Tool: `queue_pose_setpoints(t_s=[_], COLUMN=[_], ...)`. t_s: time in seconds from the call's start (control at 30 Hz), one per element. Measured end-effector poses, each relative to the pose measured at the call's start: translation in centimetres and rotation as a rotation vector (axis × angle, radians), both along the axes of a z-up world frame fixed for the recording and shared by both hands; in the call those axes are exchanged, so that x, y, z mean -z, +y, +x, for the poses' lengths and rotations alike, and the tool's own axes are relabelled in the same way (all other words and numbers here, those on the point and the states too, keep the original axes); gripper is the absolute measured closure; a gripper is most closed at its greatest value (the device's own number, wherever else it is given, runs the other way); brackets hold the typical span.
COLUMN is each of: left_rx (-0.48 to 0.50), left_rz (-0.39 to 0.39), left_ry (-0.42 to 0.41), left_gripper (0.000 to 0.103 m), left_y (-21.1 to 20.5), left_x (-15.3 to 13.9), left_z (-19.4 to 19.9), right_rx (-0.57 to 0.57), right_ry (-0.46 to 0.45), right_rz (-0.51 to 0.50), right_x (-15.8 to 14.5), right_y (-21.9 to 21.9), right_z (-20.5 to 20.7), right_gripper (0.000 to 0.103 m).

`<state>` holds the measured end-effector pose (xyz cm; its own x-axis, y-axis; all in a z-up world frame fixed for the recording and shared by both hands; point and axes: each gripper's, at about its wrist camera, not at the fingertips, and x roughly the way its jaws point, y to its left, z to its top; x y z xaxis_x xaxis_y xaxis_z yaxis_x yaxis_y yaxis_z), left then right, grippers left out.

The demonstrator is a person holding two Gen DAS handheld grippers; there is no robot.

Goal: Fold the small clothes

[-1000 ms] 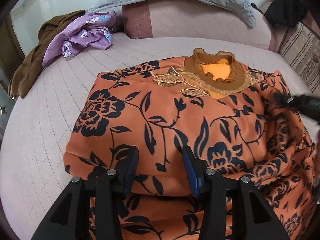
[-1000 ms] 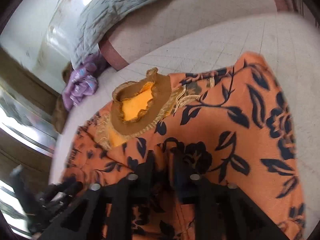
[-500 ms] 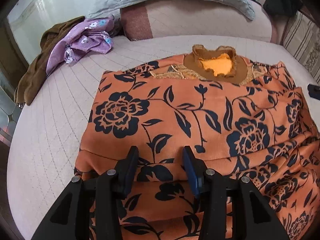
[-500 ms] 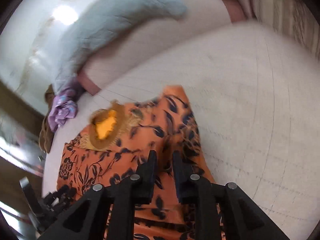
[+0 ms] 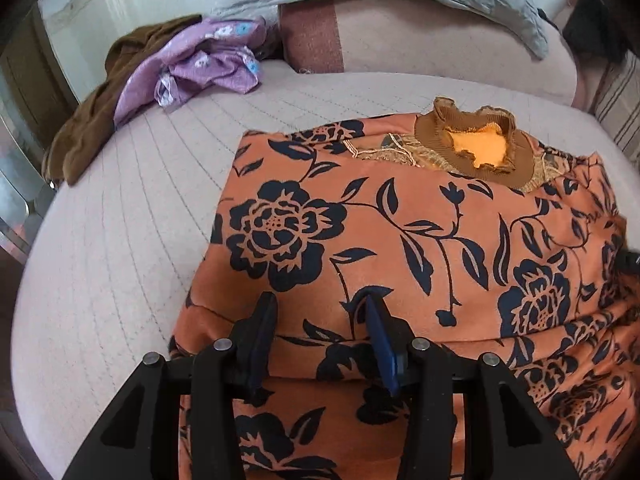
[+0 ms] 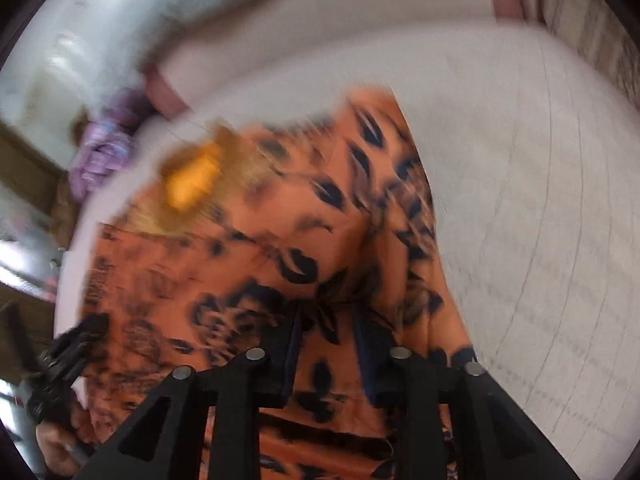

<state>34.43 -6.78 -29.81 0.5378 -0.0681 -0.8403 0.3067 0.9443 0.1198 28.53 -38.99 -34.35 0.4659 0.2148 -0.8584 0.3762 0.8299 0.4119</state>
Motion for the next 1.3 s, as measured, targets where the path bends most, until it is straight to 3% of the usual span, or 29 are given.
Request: queue_pose_setpoints(t_s=[0.1,0.2,0.27,0.33,0.43,0.57,0.63,0.7,0.77,0.8,0.87,0.97,1.13,1.3], left_rx=[-0.005,-0.008,-0.011,-0.002,0.013,0.037,0.064,0.082,0.095,0.096,0.086,0.062,0.063,0.06], left_rz=[-0.046,-0.063,-0.021,0.018,0.018,-0.063,-0.043,0.04,0.073,0.078,0.045,0.001,0.07,0.008], left_ry=[-0.059,-0.075,-0.043,-0.008,-0.057,-0.058,-0.022,0.004,-0.023,-0.027,-0.031,-0.036,-0.015,-0.072], left_gripper=[0.056,0.043,0.043,0.043,0.043,0.043,0.043,0.042,0.042,0.042,0.042,0.042,0.042,0.04], left_y=[0.3,0.4,0.2,-0.1,-0.3,-0.4,-1.1,-2.0,-2.5,-2.6,-2.2,-1.6,-1.9,-0.3], left_x=[-1.4,-1.7,-0.7,0.3,-0.6,-1.6,-0.8,0.4,0.6,0.3,-0.2,-0.9,0.3,-2.4], left_z=[-0.5,-0.5,-0.1,0.2,-0.3,-0.8,-0.7,-1.0,-1.5,-1.5,-1.5,-1.3,-1.3,-2.8], right_rx=[0.015,-0.044,-0.108,-0.162,-0.183,-0.202,-0.255,-0.296,-0.353,-0.358,-0.372,-0.37,-0.441,-0.401], right_ry=[-0.121,-0.199,-0.159,-0.046,-0.082,-0.164,-0.177,-0.157,-0.105,-0.121,-0.132,-0.166,-0.145,-0.208], right_rz=[-0.036,-0.017,0.015,-0.021,-0.093,-0.01,0.02,0.003,-0.041,-0.093,-0.117,-0.059,-0.128,-0.109], right_x=[-2.7,-3.5,-2.4,-0.1,-1.4,-3.1,-3.0,-2.7,-1.5,-1.8,-2.4,-3.0,-2.0,-4.7], right_y=[-0.1,1.1,2.9,4.6,5.7,6.3,8.4,9.7,11.7,12.3,12.7,12.5,14.7,12.7], right_z=[-0.4,-0.2,0.7,1.8,1.7,1.2,1.2,1.2,1.4,1.0,0.8,0.0,-0.5,-2.3], right_gripper=[0.073,0.074,0.074,0.072,0.074,0.073,0.073,0.073,0.073,0.073,0.074,0.074,0.074,0.074])
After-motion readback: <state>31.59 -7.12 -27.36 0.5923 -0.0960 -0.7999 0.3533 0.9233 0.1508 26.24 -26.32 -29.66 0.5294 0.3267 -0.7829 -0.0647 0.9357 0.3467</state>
